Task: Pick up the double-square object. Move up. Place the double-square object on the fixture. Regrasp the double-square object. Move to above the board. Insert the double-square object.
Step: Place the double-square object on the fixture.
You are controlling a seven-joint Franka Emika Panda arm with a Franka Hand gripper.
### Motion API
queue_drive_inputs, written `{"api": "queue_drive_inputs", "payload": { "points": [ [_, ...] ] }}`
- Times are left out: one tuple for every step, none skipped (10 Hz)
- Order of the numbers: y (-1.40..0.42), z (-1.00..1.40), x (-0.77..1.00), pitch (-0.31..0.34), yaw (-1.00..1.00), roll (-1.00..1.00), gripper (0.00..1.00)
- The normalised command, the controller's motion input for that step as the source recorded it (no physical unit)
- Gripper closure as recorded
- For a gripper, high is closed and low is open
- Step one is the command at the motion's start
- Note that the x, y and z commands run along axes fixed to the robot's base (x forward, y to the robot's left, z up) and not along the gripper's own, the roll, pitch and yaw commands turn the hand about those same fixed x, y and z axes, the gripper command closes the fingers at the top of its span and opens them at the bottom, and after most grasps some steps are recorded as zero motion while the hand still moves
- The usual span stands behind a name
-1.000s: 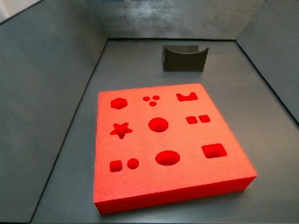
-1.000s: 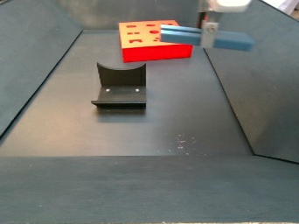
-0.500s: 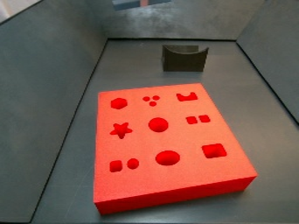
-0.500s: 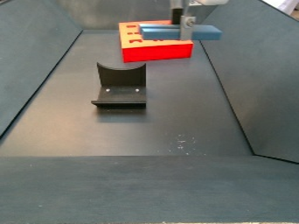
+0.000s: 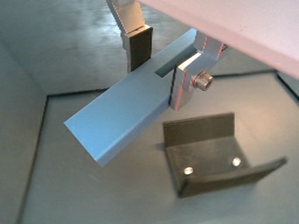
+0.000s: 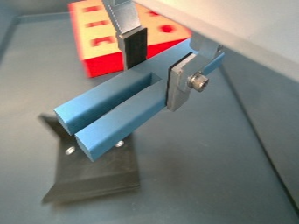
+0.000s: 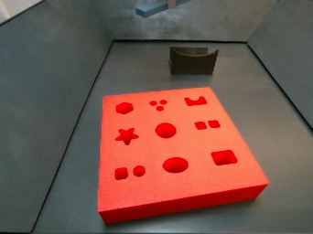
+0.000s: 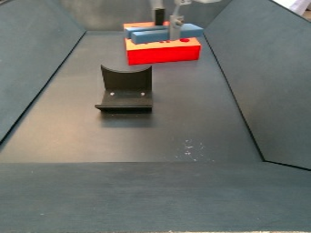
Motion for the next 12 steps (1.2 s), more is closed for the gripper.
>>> {"api": "queue_drive_inputs", "payload": {
  "points": [
    [-0.01,-0.03,0.42,-0.032,1.0,-0.04,1.0],
    [-0.01,-0.02,0.28,-0.029,1.0,-0.04,1.0],
    [-0.01,-0.02,0.17,-0.025,1.0,-0.05,1.0],
    [-0.37,0.13,0.94,-0.033,1.0,-0.91,1.0],
    [-0.35,0.13,0.91,-0.032,1.0,-0.97,1.0],
    [-0.15,0.04,0.77,0.0,0.98,-1.0,1.0],
    [-0.08,0.01,0.69,0.029,0.96,-1.0,1.0],
    [-0.03,0.0,0.58,0.082,0.91,-1.0,1.0],
    [-0.01,-0.01,0.52,0.118,0.88,-1.0,1.0],
    [0.01,-0.01,0.4,0.207,0.81,-1.0,1.0],
    [0.02,-0.01,0.32,0.287,0.74,-1.0,1.0],
    [0.03,-0.01,0.23,0.414,0.63,-1.0,1.0]
  ]
}}
